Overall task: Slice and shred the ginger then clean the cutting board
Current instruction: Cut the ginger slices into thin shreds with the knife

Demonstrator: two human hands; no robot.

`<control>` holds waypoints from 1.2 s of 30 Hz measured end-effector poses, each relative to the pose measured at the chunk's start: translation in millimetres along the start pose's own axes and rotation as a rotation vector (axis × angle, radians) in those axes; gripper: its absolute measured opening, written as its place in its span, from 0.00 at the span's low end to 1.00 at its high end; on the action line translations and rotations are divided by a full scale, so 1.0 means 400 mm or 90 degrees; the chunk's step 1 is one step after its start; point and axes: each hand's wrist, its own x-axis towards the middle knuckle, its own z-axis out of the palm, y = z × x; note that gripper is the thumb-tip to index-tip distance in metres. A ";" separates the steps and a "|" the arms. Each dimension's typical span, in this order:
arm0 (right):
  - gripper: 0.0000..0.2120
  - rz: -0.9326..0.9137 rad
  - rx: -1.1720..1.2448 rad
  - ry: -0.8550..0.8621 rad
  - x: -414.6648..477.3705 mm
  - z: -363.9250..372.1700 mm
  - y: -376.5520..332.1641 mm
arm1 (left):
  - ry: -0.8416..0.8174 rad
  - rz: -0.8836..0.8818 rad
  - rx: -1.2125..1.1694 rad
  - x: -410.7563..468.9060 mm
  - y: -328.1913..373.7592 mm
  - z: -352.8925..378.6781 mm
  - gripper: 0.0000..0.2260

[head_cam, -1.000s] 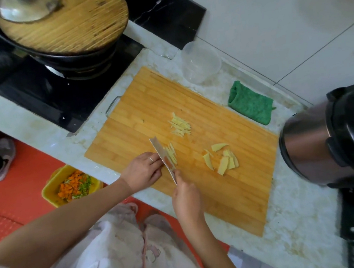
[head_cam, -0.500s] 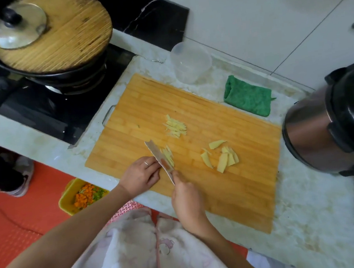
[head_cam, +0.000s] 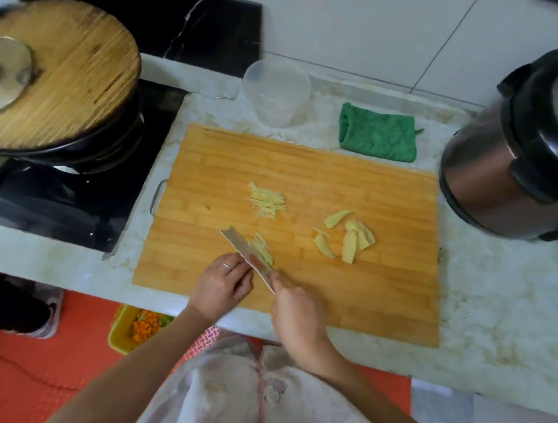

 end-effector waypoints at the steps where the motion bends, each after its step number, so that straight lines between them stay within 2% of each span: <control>1: 0.26 0.000 0.005 -0.006 -0.003 -0.002 -0.006 | 0.000 0.001 -0.004 -0.001 0.000 0.000 0.10; 5: 0.27 0.016 0.024 -0.097 -0.007 -0.007 -0.012 | 0.002 0.009 -0.010 0.002 -0.002 -0.003 0.10; 18: 0.26 0.046 0.058 -0.099 -0.003 -0.004 -0.020 | -0.043 -0.006 -0.005 -0.007 -0.006 -0.004 0.13; 22: 0.24 0.013 0.048 -0.066 0.020 -0.012 -0.030 | -0.048 -0.007 -0.014 -0.008 -0.002 -0.003 0.13; 26: 0.25 -0.013 0.038 -0.065 -0.014 -0.012 -0.010 | -0.045 -0.023 -0.018 -0.008 -0.002 -0.005 0.12; 36: 0.26 0.015 0.026 -0.070 -0.028 -0.002 -0.006 | -0.055 -0.036 -0.026 -0.008 0.004 -0.009 0.12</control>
